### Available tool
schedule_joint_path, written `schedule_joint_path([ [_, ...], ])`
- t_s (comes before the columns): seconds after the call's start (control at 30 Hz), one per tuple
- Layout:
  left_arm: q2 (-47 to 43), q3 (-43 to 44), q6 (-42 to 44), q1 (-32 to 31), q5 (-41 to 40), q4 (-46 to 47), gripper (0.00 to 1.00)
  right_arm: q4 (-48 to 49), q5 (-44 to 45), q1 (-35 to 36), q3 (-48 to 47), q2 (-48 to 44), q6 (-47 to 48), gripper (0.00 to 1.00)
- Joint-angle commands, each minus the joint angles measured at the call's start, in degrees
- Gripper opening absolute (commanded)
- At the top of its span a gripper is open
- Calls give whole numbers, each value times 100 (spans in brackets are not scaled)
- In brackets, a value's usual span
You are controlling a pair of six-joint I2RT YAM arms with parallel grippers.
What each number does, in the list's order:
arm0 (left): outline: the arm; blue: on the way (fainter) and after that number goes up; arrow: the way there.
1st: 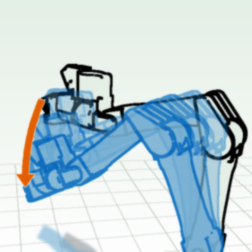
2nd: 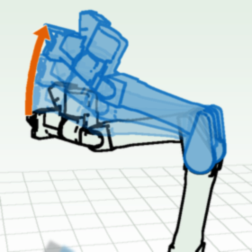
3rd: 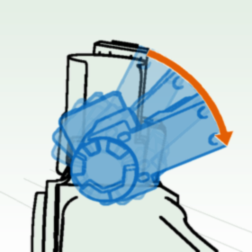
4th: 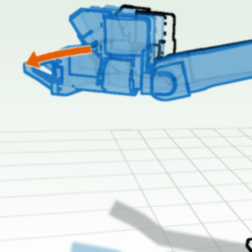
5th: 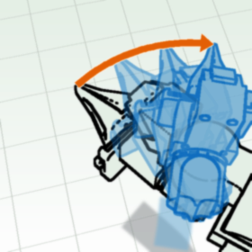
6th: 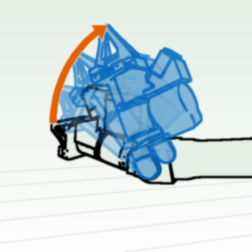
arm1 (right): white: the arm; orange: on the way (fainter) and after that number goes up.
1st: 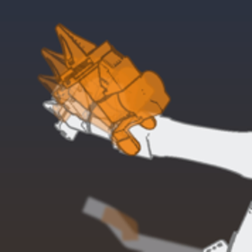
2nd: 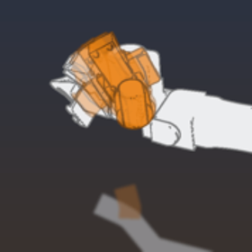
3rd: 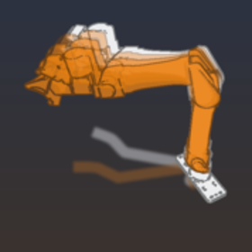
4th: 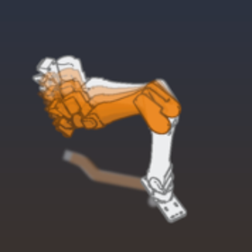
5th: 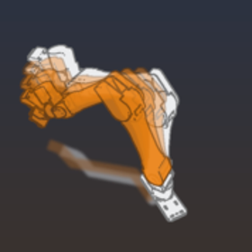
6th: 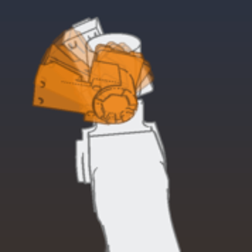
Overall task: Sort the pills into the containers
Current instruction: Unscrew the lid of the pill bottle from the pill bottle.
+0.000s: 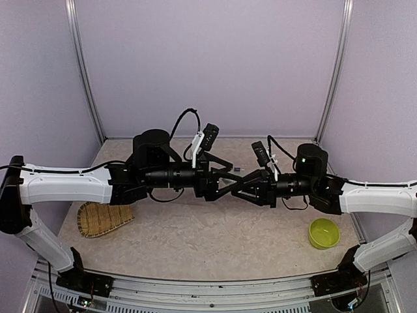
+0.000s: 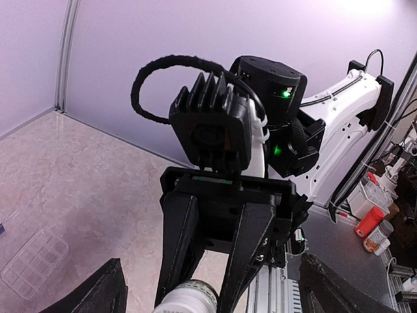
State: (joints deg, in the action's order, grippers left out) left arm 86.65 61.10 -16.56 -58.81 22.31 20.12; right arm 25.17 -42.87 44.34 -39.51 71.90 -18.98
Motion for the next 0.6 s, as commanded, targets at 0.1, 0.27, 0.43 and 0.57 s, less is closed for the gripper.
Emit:
schedule_joint_path([
  [0.1,111,231,-36,-34,151,135,87,365,128,66,4,-36,-121,8],
  [0.27,39,192,-10,-52,169,112,82,19,667,62,-39,-141,25,7],
  [0.43,-24,130,7,-52,125,88,79,-137,985,50,-6,-256,110,7],
  [0.57,-50,111,11,-52,88,60,76,-196,1060,16,3,-332,161,7],
])
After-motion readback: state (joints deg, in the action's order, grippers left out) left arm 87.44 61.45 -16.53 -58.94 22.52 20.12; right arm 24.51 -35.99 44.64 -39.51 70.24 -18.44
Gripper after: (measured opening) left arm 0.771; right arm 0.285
